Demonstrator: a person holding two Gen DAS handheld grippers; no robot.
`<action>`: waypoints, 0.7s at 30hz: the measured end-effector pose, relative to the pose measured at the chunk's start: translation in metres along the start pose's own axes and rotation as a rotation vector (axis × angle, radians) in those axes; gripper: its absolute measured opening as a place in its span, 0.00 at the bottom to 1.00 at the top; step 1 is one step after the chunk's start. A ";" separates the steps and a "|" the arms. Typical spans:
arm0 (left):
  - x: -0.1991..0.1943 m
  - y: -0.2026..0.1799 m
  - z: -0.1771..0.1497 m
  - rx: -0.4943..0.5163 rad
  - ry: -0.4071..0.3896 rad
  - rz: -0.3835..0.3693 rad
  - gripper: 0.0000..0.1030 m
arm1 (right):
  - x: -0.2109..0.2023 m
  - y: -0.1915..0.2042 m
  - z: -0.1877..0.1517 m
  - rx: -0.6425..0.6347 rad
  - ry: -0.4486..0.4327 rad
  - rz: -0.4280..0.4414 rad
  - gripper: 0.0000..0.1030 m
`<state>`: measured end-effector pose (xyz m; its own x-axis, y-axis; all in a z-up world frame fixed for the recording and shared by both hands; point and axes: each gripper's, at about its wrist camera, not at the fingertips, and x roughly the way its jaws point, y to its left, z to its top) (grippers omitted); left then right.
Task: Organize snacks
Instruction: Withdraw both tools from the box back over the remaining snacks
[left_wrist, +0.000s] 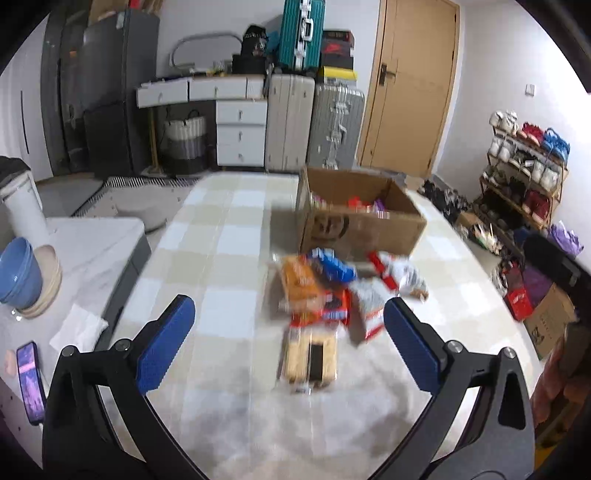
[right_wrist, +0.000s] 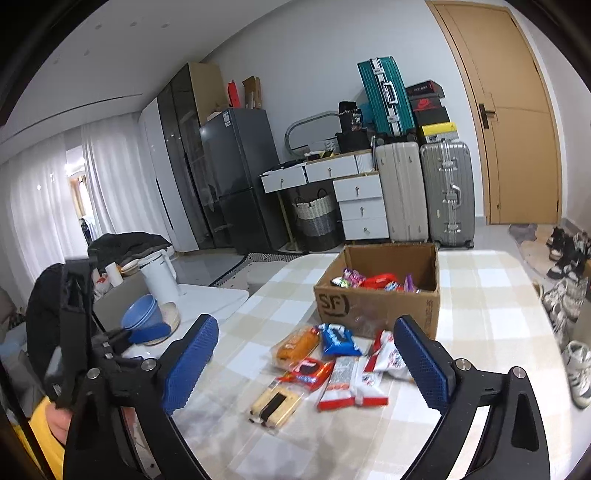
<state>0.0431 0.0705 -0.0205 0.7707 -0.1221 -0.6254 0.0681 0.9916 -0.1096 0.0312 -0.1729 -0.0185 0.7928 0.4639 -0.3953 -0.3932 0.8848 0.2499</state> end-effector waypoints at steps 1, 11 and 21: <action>0.003 0.001 -0.007 0.001 0.014 -0.003 0.99 | 0.003 0.000 -0.002 0.001 0.005 0.000 0.95; 0.056 -0.002 -0.037 0.020 0.089 0.034 0.99 | 0.049 -0.010 -0.033 0.021 0.122 -0.062 0.99; 0.114 0.003 -0.057 0.011 0.214 0.049 0.99 | 0.082 -0.031 -0.055 0.074 0.203 -0.069 0.99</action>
<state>0.0956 0.0575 -0.1360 0.6211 -0.0784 -0.7798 0.0412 0.9969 -0.0674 0.0827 -0.1599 -0.1072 0.7034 0.4085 -0.5817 -0.3007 0.9126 0.2772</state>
